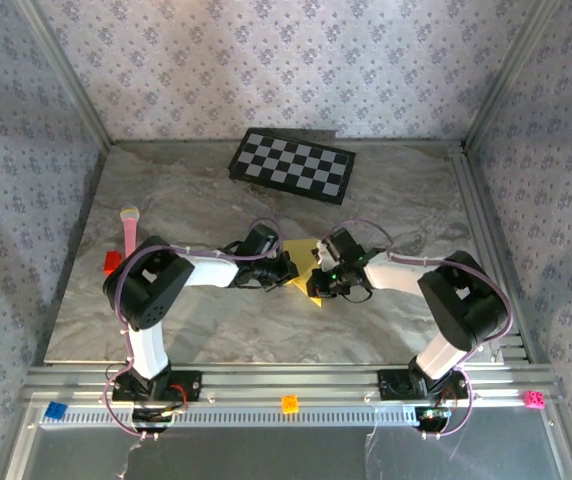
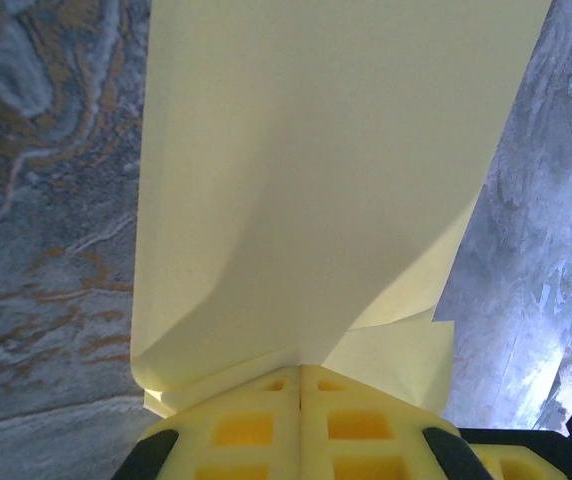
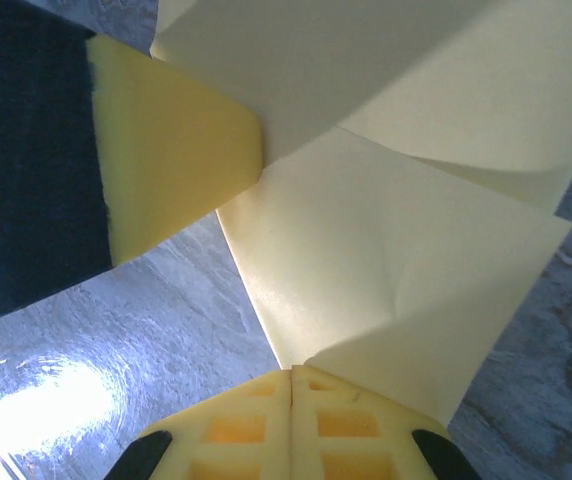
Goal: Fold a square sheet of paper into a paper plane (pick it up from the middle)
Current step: Third fold the triangle at the center of the table.
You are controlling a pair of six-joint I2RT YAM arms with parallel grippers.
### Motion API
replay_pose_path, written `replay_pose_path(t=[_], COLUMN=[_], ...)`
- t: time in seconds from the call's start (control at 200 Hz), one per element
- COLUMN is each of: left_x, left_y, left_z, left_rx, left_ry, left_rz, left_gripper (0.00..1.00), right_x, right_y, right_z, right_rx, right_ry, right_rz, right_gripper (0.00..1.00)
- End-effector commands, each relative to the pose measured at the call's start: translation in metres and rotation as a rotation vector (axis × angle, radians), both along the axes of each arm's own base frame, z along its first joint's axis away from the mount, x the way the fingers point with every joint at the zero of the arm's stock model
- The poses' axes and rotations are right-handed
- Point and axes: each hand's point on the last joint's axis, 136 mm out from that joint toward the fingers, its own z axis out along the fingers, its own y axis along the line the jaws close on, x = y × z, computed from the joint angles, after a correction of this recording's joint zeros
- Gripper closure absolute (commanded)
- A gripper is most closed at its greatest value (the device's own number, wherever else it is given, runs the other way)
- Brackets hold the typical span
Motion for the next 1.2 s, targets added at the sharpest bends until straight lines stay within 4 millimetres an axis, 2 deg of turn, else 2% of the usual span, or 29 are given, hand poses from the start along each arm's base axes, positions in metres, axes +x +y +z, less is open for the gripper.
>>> replay_pose_path(t=[0.0,0.16,0.285,0.405,0.55,0.795,1.194], left_x=[-0.007,-0.007,-0.007,-0.007,-0.007,-0.007,-0.006], left_y=[0.015,0.014,0.014,0.015,0.013,0.014,0.016], left_z=[-0.021,-0.019,-0.019,-0.020,-0.018,-0.018,-0.019], left_rx=[0.089,0.086,0.087,0.087,0.084,0.088,0.095], left_ry=[0.037,0.033,0.035,0.038,0.033,0.033,0.035], left_rz=[0.008,0.006,0.006,0.007,0.006,0.003,0.008], left_gripper=[1.00,1.00,1.00,1.00,1.00,1.00,1.00], right_x=[-0.003,-0.007,-0.009,-0.007,-0.006,-0.010,-0.025], right_y=[-0.001,0.008,0.014,0.018,0.014,-0.004,-0.013], right_z=[0.011,0.029,0.029,0.024,0.009,-0.010,-0.017], right_rx=[0.033,0.095,0.116,0.105,0.051,0.014,0.059], right_ry=[0.000,-0.019,0.005,0.023,0.040,0.070,0.119], right_rz=[-0.002,0.032,0.046,0.046,0.029,-0.011,-0.008], right_gripper=[0.96,0.95,0.95,0.95,0.95,0.95,0.94])
